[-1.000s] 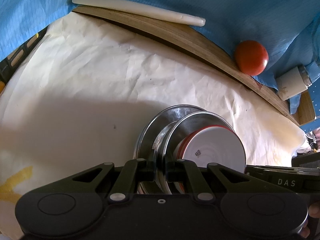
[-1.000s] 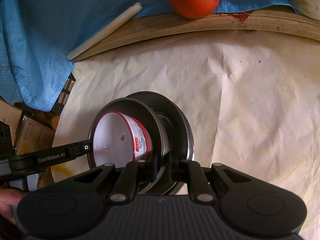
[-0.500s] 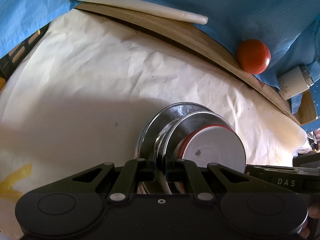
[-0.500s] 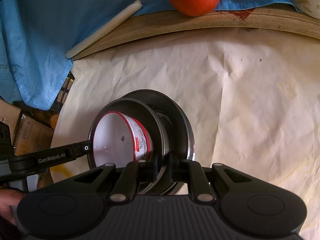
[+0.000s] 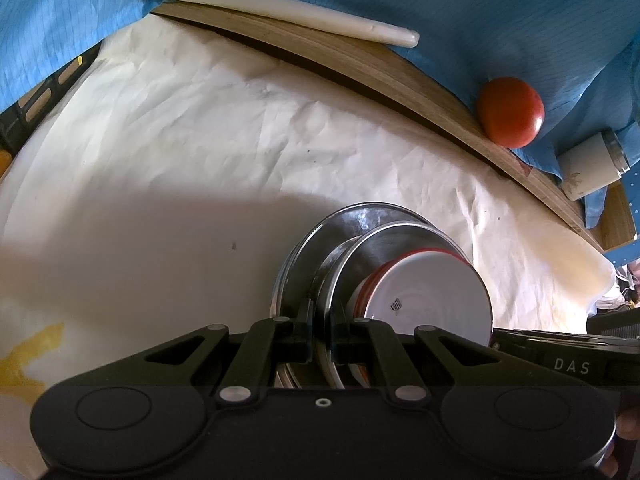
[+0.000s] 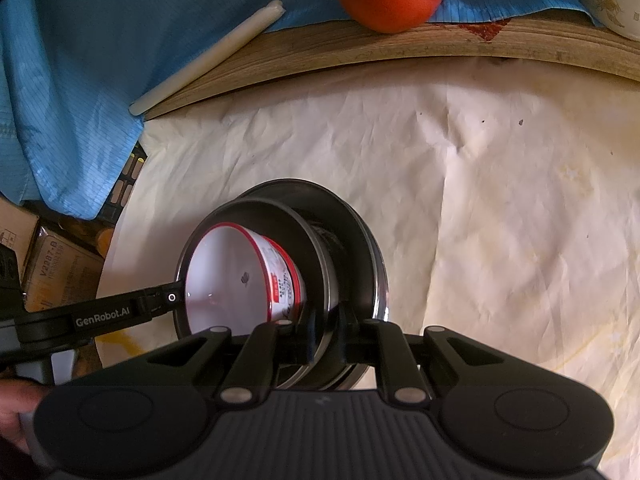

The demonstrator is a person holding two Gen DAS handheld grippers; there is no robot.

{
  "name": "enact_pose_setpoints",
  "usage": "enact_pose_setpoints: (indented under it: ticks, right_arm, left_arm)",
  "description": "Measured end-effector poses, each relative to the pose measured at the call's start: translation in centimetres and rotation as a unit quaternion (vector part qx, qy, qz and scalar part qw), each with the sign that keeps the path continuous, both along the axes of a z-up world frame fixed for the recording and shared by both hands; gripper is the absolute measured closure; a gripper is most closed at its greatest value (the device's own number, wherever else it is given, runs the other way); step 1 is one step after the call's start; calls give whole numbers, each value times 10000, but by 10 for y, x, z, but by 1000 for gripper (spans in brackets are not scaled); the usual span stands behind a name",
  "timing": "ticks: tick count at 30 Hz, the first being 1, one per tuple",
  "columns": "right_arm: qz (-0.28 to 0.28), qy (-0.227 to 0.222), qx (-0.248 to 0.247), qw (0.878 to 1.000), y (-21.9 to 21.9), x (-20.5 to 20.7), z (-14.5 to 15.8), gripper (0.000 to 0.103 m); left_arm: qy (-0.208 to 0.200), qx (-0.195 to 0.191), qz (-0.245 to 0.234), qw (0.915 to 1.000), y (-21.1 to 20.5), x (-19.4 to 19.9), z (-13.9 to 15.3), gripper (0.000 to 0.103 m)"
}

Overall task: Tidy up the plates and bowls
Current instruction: 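Lower the steel bowl onto the stacked steel plates with both tools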

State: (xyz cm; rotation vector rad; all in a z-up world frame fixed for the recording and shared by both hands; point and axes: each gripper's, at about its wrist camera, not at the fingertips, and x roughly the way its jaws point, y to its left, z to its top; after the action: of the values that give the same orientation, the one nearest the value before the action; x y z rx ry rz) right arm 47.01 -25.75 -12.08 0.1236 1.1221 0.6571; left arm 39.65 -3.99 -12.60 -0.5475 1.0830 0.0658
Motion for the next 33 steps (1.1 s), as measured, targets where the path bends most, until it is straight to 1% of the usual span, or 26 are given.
enact_pose_setpoints:
  ticks: [9,14,21,33]
  right_arm:
    - [-21,-67,-5,10000,1,-2,0,89]
    - [-11,-191,7,9998,2,-2,0,88]
    - [-19,-213,23,9998,1,-2,0,88]
    - [-16,-351,-23,9994,2,-5,2,87]
  left_arm:
    - [-2,4,34,10000,1,0,-2,97]
    - [6,6,37,10000,1,0,-2,97]
    - [18,8,42,10000,2,0,-1,97]
    - [-144,96,66,9998,2,-4,2,96]
